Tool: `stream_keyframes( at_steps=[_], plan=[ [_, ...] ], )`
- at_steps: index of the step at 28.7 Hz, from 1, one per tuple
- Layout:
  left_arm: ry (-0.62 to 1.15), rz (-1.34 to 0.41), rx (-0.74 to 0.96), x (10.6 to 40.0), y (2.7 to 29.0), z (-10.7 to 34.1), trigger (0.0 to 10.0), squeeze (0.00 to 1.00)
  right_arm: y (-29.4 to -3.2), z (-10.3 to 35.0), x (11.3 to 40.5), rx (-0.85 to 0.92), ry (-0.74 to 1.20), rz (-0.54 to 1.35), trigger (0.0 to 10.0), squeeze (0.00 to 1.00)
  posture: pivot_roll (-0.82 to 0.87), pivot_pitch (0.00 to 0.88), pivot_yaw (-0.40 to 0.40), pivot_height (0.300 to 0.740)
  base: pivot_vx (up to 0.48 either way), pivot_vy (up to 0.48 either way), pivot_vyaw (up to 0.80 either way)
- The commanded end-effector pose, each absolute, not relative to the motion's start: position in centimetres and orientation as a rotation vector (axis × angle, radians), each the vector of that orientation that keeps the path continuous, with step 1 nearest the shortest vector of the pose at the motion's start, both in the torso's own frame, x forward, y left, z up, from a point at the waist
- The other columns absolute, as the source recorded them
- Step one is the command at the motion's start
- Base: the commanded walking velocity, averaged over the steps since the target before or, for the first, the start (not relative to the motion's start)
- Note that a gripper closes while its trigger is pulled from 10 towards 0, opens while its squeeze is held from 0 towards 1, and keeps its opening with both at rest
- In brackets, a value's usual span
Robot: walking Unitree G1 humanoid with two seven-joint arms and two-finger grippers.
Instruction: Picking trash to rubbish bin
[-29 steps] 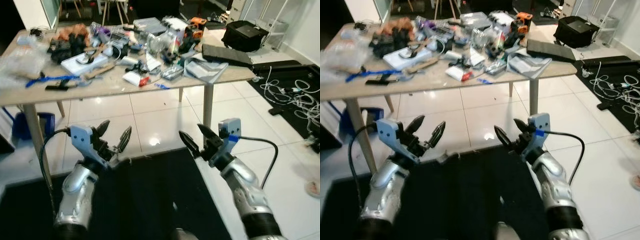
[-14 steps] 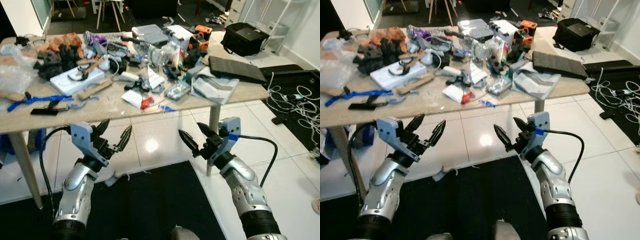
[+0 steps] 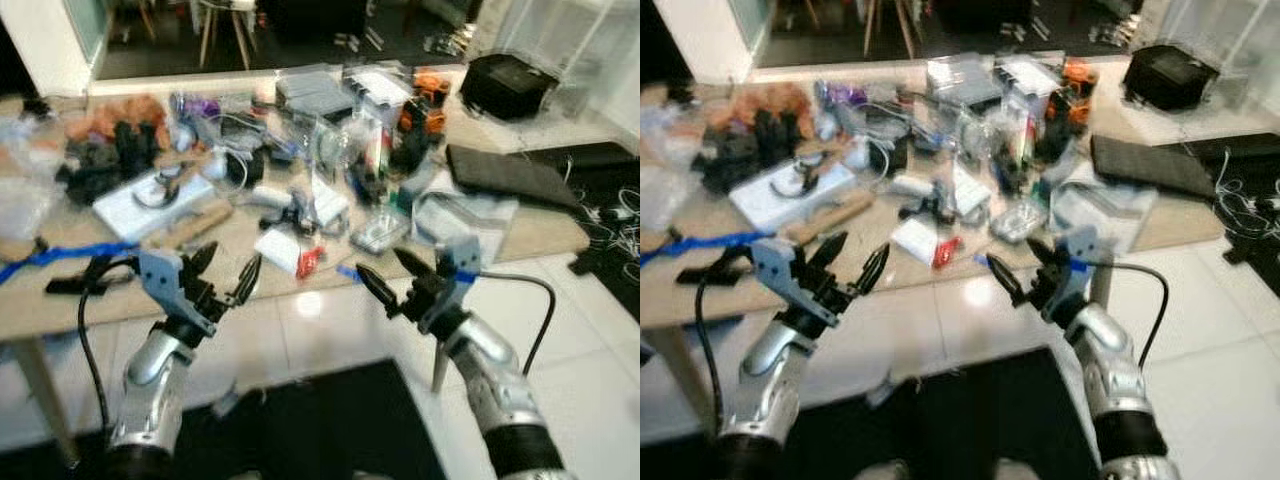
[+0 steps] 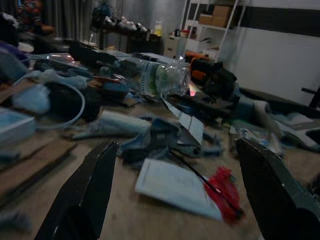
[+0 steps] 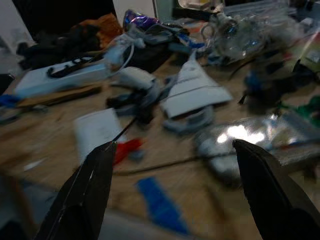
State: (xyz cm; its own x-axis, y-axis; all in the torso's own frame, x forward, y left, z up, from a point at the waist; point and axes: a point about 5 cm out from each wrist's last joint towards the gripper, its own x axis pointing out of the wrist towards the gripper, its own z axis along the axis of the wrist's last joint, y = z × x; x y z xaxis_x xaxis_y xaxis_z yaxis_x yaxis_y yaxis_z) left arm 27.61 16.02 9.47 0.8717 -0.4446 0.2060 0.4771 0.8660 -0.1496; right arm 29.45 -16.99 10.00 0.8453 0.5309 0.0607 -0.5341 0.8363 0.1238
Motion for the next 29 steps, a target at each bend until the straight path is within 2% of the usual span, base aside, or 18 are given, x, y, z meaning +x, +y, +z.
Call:
stream_keyframes(
  at_steps=[1, 8, 16, 20, 21, 24, 26, 29],
  plan=[
    [-0.154, -0.489, -0.213, 27.5, 15.9, 9.2, 10.0, 0.0, -17.2, 10.1, 29.3, 0.12, -0.025, 0.569, 10.0, 0.0, 0.0, 0.0, -0.009, 0.74, 0.341, 0.0, 0.0],
    [-0.166, -0.494, -0.218, 27.5, 15.9, 9.2, 10.0, 0.0, -17.7, 10.6, 29.5, 0.063, -0.033, 0.56, 10.0, 0.0, 0.0, 0.0, -0.009, 0.74, 0.0, 0.0, 0.0],
    [-0.16, -0.576, -0.173, 27.1, 16.2, 9.3, 10.0, 0.0, -19.9, 11.9, 30.6, -0.047, -0.016, 0.48, 10.0, 0.0, -0.01, 0.0, -0.01, 0.74, 0.0, 0.0, 0.0],
    [-0.158, -0.652, -0.085, 26.6, 17.0, 9.6, 10.0, 0.0, -21.2, 13.4, 30.9, -0.077, -0.028, 0.499, 10.0, 0.0, -0.01, 0.0, -0.012, 0.74, 0.0, 0.0, 0.0],
    [-0.151, -0.678, -0.033, 26.5, 17.0, 9.7, 10.0, 0.0, -21.3, 13.4, 30.9, -0.093, 0.001, 0.507, 10.0, 1.0, -0.01, 0.0, -0.012, 0.74, 0.0, 0.0, 0.0],
    [-0.139, -0.76, 0.067, 26.1, 16.8, 10.0, 10.0, 0.0, -21.8, 13.1, 30.9, -0.168, 0.066, 0.508, 10.0, 1.0, -0.01, 0.0, -0.012, 0.74, 0.0, 0.0, 0.0],
    [-0.157, -0.776, 0.074, 26.1, 16.9, 10.7, 10.0, 0.0, -22.5, 13.1, 31.1, -0.2, 0.092, 0.467, 10.0, 1.0, -0.01, 0.0, -0.012, 0.74, 0.0, 0.0, 0.0],
    [-0.167, -0.784, 0.175, 26.4, 17.0, 11.4, 10.0, 0.0, -23.5, 13.2, 31.6, -0.205, 0.099, 0.406, 10.0, 1.0, -0.01, 0.0, -0.012, 0.74, 0.0, 0.0, 0.0]
  ],
)
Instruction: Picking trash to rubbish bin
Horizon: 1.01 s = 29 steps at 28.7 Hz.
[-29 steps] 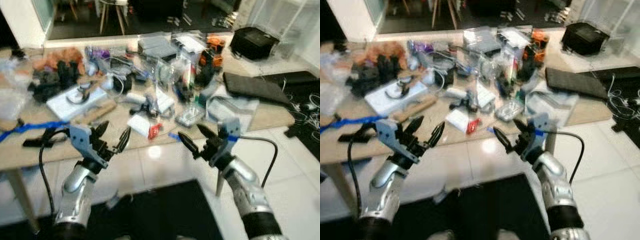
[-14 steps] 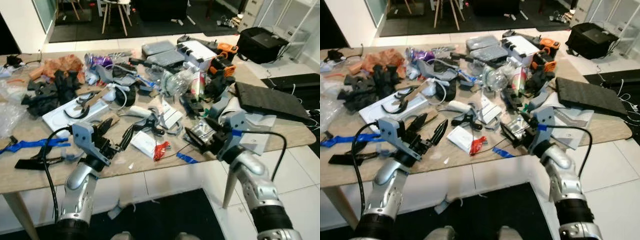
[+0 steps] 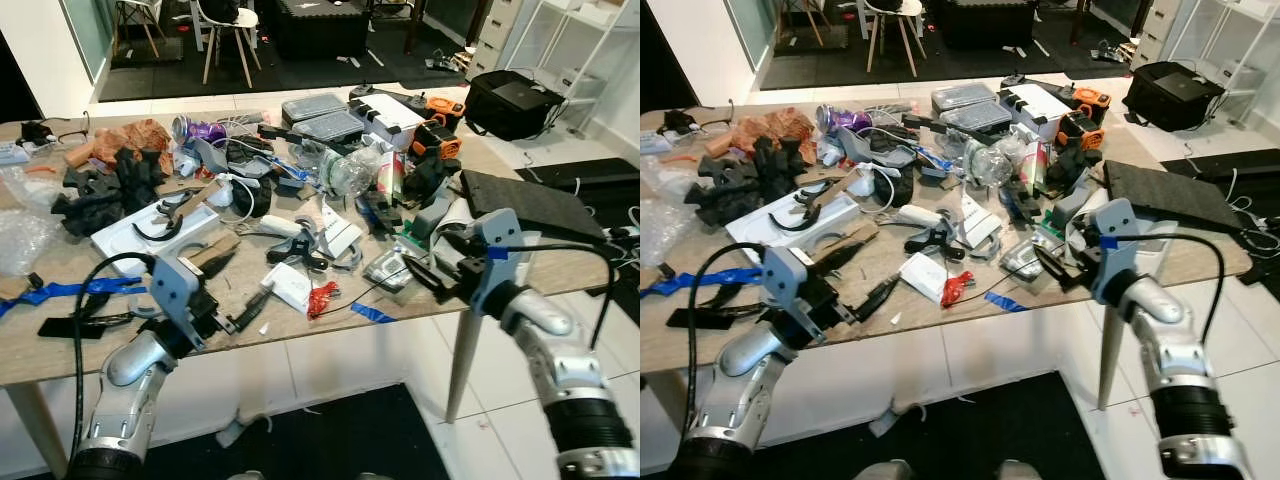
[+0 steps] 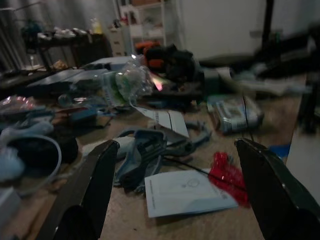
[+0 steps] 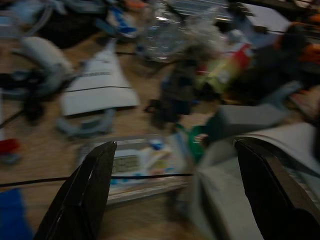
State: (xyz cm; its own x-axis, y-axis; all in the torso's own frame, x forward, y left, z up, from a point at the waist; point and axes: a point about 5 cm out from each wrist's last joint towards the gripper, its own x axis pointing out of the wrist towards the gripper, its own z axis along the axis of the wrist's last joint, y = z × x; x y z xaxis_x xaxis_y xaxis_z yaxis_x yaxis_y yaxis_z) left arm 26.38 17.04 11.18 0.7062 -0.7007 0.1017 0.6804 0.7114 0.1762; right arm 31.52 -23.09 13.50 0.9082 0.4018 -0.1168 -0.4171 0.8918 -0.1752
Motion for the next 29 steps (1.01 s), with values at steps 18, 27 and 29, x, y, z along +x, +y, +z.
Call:
stream_keyframes(
  at_steps=[18, 27, 29],
  plan=[
    [-0.177, -0.737, 0.296, 27.3, 16.3, 13.0, 10.0, 0.0, -23.3, 8.6, 32.7, 0.246, 0.321, 0.211, 10.0, 0.0, -0.01, 0.0, -0.006, 0.74, 0.0, 0.0, 0.0],
    [-0.173, -0.742, 0.312, 27.2, 16.0, 13.0, 10.0, 0.0, -22.7, 7.2, 32.8, 0.241, 0.422, 0.263, 10.0, 0.0, 0.0, 0.0, -0.005, 0.74, 0.0, 0.0, 0.0],
    [-0.172, -0.743, 0.314, 27.2, 16.0, 13.0, 10.0, 0.0, -22.6, 7.2, 32.8, 0.241, 0.426, 0.273, 10.0, 0.0, 0.0, 0.0, -0.005, 0.74, 0.0, 0.0, 0.0]
  ],
)
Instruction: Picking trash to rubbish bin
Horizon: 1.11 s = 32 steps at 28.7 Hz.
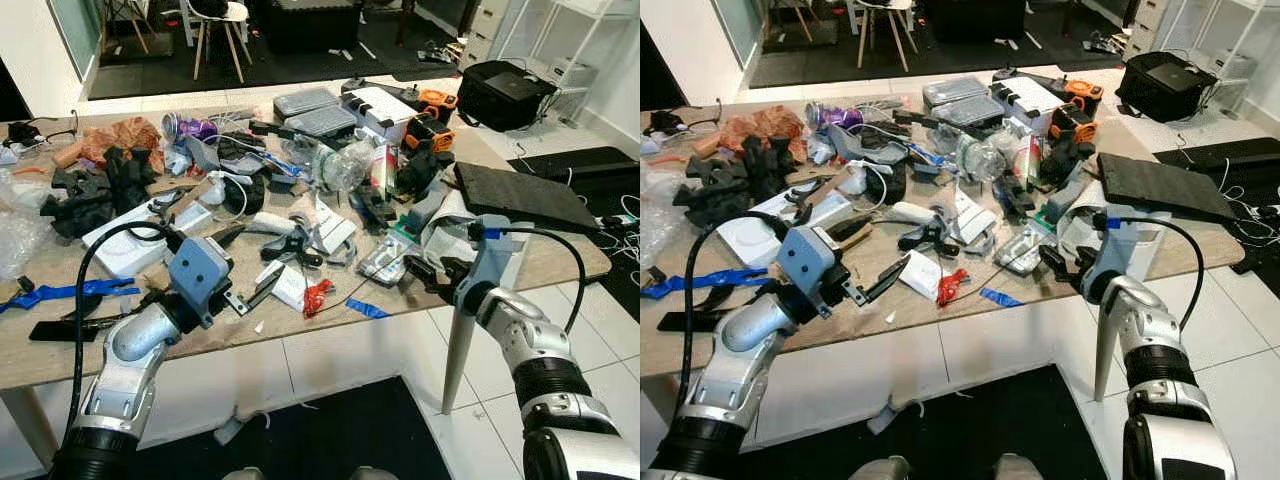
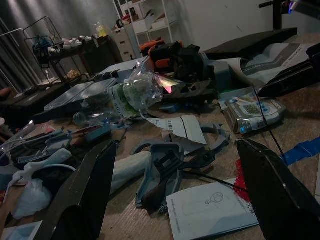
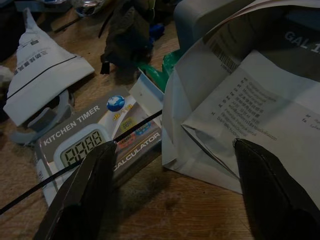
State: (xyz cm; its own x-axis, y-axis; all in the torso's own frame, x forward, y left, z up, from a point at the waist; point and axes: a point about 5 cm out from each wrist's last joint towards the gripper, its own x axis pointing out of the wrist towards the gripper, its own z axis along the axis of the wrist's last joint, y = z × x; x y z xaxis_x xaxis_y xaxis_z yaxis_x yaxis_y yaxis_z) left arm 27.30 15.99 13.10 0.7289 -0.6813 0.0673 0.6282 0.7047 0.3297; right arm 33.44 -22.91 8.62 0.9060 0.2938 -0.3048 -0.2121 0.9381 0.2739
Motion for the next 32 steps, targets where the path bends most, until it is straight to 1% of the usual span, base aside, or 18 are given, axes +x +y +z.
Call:
stream_keyframes(
  at_steps=[1, 11, 16, 20, 29, 30, 31, 32],
  plan=[
    [-0.173, -0.742, 0.317, 27.2, 16.0, 13.0, 10.0, 0.0, -22.4, 7.1, 32.8, 0.238, 0.438, 0.288, 10.0, 0.0, 0.0, 0.0, -0.002, 0.74, 0.0, 0.0, 0.0],
    [-0.167, -0.75, 0.331, 27.2, 16.0, 13.0, 10.0, 0.0, -22.4, 6.7, 32.5, 0.21, 0.511, 0.369, 10.0, 0.0, -0.01, 0.0, 0.001, 0.74, 0.0, 0.0, 0.0],
    [-0.16, -0.772, 0.329, 27.0, 15.9, 12.8, 10.0, 0.0, -22.7, 6.8, 32.4, 0.204, 0.528, 0.371, 10.0, 0.0, -0.01, 0.0, 0.002, 0.74, 0.0, 0.0, 0.0],
    [-0.164, -0.834, 0.291, 26.4, 15.6, 12.8, 10.0, 0.0, -22.7, 6.9, 32.5, 0.199, 0.532, 0.375, 10.0, 0.0, -0.01, 0.0, 0.002, 0.74, 0.0, 0.0, 0.0],
    [-0.154, -0.859, 0.287, 26.2, 15.7, 12.5, 10.0, 0.0, -22.7, 6.7, 32.5, 0.198, 0.536, 0.367, 10.0, 0.0, -0.01, 0.0, 0.002, 0.74, 0.0, 0.0, 0.0],
    [-0.153, -0.866, 0.286, 26.1, 15.6, 12.5, 10.0, 0.0, -22.7, 6.6, 32.5, 0.2, 0.533, 0.366, 5.5, 0.0, -0.01, 0.0, 0.002, 0.74, 0.0, 0.0, 0.0],
    [-0.152, -0.871, 0.285, 26.1, 15.6, 12.5, 10.0, 0.0, -22.7, 6.6, 32.6, 0.204, 0.525, 0.363, 0.0, 0.0, -0.01, 0.0, 0.002, 0.74, 0.0, 0.0, 0.0],
    [-0.152, -0.871, 0.285, 26.1, 15.6, 12.5, 10.0, 0.0, -22.7, 6.6, 32.6, 0.204, 0.525, 0.363, 0.0, 0.0, -0.01, 0.0, 0.002, 0.74, 0.0, 0.0, 0.0]
  ],
)
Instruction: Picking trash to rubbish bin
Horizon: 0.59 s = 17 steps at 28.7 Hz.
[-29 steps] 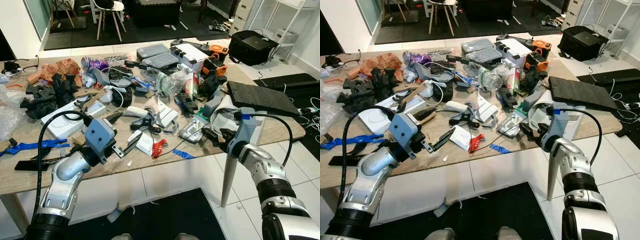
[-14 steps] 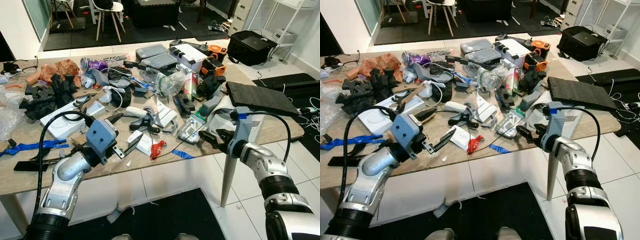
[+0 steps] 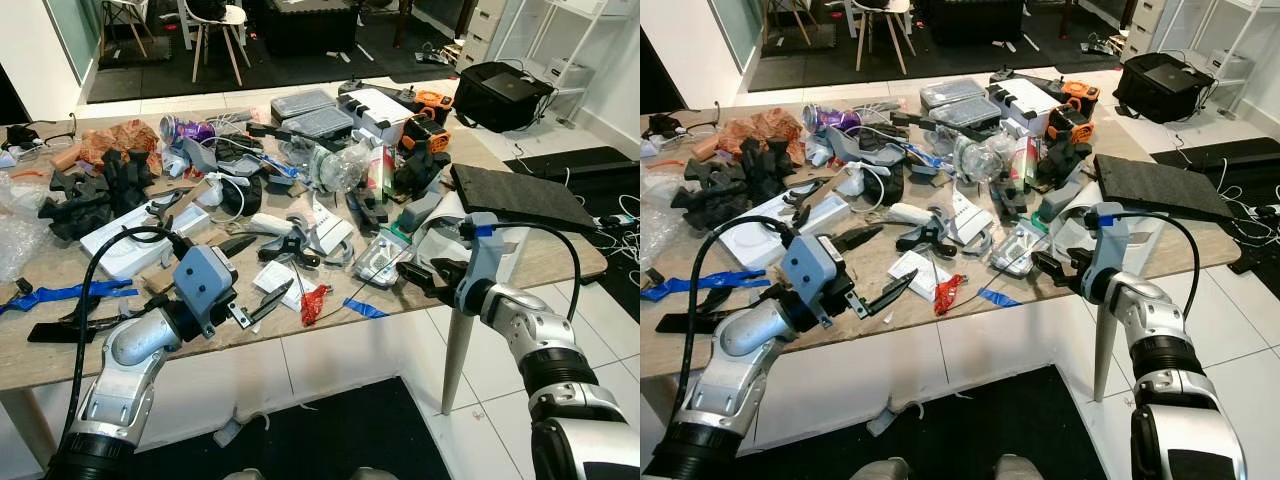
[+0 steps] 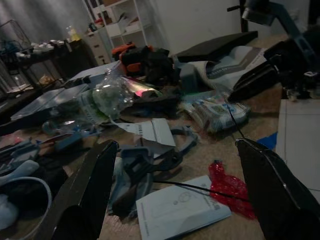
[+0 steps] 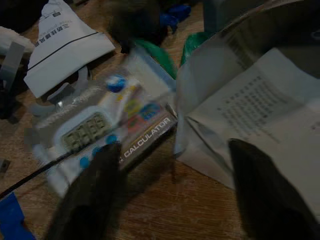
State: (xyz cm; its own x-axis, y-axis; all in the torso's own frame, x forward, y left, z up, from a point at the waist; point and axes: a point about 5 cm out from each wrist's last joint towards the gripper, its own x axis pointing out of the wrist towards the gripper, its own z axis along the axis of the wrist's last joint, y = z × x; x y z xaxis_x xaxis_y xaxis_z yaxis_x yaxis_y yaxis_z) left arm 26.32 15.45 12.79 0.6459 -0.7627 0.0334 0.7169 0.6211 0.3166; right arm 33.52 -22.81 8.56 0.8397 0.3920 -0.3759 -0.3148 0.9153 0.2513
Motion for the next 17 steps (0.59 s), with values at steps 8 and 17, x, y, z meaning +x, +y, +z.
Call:
stream_keyframes(
  at_steps=[8, 17],
  plan=[
    [-0.146, -0.888, 0.28, 25.9, 15.5, 12.4, 10.0, 0.0, -22.8, 6.9, 32.7, 0.216, 0.505, 0.351, 0.0, 0.0, 0.0, 0.0, 0.002, 0.74, 0.0, 0.0, 0.0],
    [-0.139, -0.895, 0.28, 25.9, 15.6, 12.0, 10.0, 0.0, -22.7, 7.8, 33.2, 0.232, 0.429, 0.366, 0.0, 0.0, 0.0, 0.0, 0.003, 0.74, 0.0, 0.0, 0.0]
  ],
)
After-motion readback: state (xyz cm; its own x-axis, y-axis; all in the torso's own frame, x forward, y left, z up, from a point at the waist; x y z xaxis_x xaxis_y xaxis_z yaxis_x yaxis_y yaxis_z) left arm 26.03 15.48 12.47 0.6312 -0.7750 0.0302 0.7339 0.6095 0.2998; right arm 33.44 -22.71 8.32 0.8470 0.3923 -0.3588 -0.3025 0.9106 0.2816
